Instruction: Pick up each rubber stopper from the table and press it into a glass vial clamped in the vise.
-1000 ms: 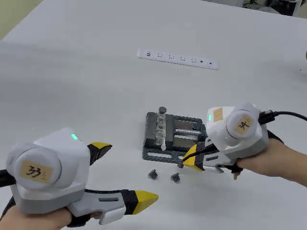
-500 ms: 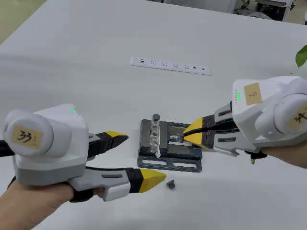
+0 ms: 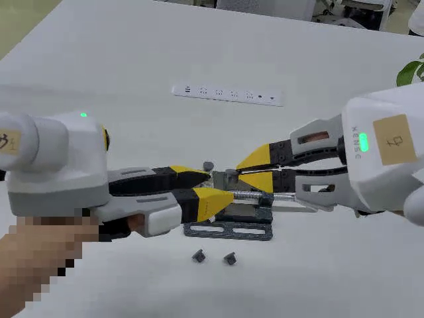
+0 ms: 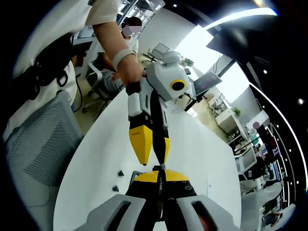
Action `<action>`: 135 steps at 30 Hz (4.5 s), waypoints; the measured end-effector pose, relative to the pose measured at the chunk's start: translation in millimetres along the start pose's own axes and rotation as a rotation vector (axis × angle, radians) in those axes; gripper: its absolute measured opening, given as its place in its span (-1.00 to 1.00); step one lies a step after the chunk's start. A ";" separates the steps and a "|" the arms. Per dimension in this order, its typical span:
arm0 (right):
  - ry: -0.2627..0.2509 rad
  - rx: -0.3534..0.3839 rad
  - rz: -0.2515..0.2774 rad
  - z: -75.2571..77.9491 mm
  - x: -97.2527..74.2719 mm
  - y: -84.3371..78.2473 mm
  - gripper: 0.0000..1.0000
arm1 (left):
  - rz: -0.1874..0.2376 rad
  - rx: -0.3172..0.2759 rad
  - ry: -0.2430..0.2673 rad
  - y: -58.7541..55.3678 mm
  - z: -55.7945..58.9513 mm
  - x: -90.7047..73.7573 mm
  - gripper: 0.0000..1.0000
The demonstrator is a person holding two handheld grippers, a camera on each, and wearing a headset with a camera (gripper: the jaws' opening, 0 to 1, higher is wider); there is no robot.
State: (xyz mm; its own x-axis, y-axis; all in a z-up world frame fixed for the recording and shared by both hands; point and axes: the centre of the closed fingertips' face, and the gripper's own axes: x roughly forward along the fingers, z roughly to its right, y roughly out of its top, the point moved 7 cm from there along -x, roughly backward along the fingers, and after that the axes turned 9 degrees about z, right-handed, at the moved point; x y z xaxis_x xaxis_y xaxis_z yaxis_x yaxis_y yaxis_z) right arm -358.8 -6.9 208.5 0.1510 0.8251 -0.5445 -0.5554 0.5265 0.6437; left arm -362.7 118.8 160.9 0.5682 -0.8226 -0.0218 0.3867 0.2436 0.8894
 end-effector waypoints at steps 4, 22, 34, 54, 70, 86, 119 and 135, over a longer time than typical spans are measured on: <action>0.010 -0.030 0.013 -1.2 2.6 4.5 -1.00 | 0.002 -0.010 -0.024 0.9 1.3 -1.3 -0.63; 0.048 -0.090 0.061 -3.9 5.2 15.9 -1.00 | 0.029 -0.085 -0.116 2.1 10.3 -2.2 -0.89; 0.019 -0.078 0.081 -0.1 3.0 18.4 -1.00 | 0.079 -0.173 -0.124 4.4 13.0 -2.3 -0.90; 0.044 0.038 0.081 -4.6 0.7 11.0 -0.87 | 0.006 -0.085 -0.111 -4.6 16.9 -3.5 -0.92; 0.161 0.281 0.072 -19.6 7.9 4.3 -0.42 | -0.234 0.278 -0.151 -27.2 24.2 -1.1 -0.92; 0.257 0.324 -0.011 -42.9 18.9 -8.0 -0.56 | -0.377 0.488 -0.240 -40.0 33.8 4.9 -0.91; 0.301 0.339 -0.034 -51.9 25.7 -11.4 -0.86 | -0.405 0.527 -0.243 -43.5 35.9 4.8 -0.91; 0.319 0.363 -0.046 -51.5 29.4 -12.6 -0.89 | -0.410 0.540 -0.242 -45.7 34.9 2.9 -0.91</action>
State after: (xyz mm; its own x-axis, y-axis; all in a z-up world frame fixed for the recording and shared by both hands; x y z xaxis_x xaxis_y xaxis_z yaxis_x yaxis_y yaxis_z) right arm -389.5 0.1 156.7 -0.1211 0.7251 -0.6779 -0.2242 0.6453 0.7303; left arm -404.0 87.3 136.1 0.2535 -0.8993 -0.3563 0.0855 -0.3460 0.9343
